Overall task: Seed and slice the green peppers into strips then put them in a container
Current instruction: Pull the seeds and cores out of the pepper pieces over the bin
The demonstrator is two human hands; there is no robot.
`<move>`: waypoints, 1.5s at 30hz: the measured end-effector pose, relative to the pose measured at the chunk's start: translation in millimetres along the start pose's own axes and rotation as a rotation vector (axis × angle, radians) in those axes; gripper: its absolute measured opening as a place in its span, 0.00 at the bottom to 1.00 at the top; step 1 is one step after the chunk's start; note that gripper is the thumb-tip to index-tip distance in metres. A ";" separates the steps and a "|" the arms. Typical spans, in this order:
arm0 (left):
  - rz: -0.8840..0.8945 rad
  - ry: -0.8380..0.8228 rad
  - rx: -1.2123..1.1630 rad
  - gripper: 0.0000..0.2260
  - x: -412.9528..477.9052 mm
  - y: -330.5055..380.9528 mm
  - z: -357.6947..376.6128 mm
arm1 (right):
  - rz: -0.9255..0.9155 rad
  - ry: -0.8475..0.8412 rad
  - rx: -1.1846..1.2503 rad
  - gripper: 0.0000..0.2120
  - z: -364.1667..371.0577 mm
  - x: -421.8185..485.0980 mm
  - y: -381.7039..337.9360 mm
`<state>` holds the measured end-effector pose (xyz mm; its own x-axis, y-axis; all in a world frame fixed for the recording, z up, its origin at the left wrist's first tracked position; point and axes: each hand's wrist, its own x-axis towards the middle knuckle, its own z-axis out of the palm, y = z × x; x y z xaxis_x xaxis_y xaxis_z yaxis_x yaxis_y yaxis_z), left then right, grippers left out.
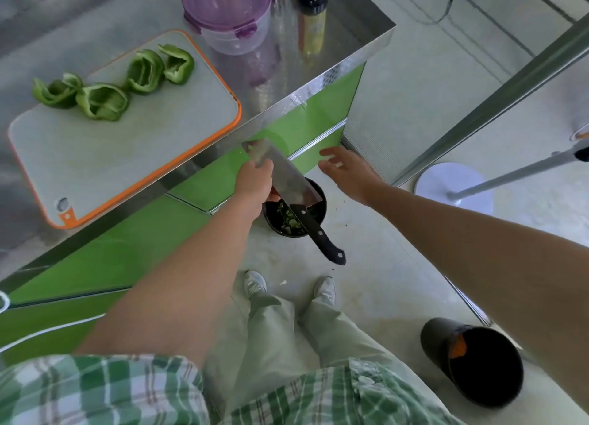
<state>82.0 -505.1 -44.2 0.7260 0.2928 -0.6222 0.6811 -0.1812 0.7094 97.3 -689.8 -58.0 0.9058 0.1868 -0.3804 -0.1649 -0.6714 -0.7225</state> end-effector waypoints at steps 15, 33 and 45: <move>0.277 0.075 0.357 0.12 -6.0 -0.2 -30.2 | 0.289 -0.129 0.280 0.20 30.1 20.2 -48.7; 0.375 0.078 0.370 0.07 -3.9 10.9 -31.0 | 0.620 -0.319 0.534 0.27 34.6 28.7 -59.0; 0.349 0.127 0.452 0.10 -4.0 14.7 -26.6 | 0.503 -0.533 0.803 0.36 23.1 30.9 -63.5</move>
<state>86.5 -483.9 -22.5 0.9167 0.2490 -0.3126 0.3968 -0.6614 0.6365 126.8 -624.8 -37.2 0.4090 0.4393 -0.7998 -0.8522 -0.1294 -0.5069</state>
